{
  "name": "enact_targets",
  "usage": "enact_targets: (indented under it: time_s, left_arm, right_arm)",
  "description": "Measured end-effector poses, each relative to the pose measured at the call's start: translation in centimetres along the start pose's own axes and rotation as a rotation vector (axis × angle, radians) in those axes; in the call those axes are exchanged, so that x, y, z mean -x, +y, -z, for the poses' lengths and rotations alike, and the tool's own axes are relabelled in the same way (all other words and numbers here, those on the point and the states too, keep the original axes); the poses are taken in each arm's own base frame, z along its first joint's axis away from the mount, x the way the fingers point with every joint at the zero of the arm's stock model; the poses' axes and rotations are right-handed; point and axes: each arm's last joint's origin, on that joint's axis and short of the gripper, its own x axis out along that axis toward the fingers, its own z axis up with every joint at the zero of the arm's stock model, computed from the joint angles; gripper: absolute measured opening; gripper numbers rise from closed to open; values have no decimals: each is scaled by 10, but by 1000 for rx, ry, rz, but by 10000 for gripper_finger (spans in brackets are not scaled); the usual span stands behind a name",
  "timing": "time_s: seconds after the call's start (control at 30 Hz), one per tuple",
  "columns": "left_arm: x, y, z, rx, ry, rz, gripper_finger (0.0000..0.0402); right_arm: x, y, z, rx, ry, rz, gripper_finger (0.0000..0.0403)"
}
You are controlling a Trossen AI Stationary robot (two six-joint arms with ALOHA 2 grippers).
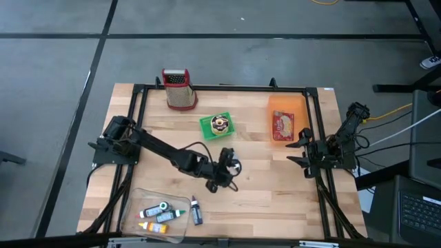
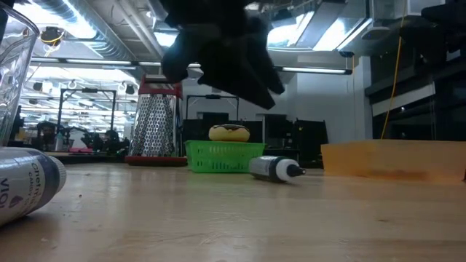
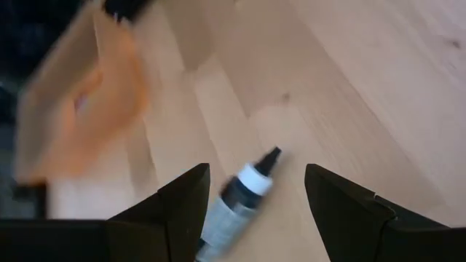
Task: Pick & Place Food Item
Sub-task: Put the black food coloring bottle into the transparent bin
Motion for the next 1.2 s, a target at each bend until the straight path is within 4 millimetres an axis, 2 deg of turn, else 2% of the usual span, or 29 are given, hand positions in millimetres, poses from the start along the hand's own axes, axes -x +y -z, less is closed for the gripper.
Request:
enact_targets:
  time_s: [0.17,0.3,0.5,0.63,0.87,1.03,1.2]
  left_arm:
    - [0,2,-1,-191,-21,37,221]
    - [-2,5,2,-201,-26,87,221]
    - [-8,18,9,-183,-23,99,221]
    - [-13,28,15,-159,-27,123,221]
    - [-44,30,28,-231,36,176,221]
    - [-70,27,20,-338,107,210,221]
    - [-87,27,12,-433,153,246,221]
  right_arm:
    - [0,0,0,-37,0,-3,213]
    - [0,1,0,-48,-1,-28,213]
    - [0,4,0,-48,-10,-131,213]
    - [0,4,0,-45,-5,-142,213]
    - [0,5,5,-92,34,-144,213]
    - [0,5,6,-118,49,-142,213]
    - [0,5,7,-126,54,-143,213]
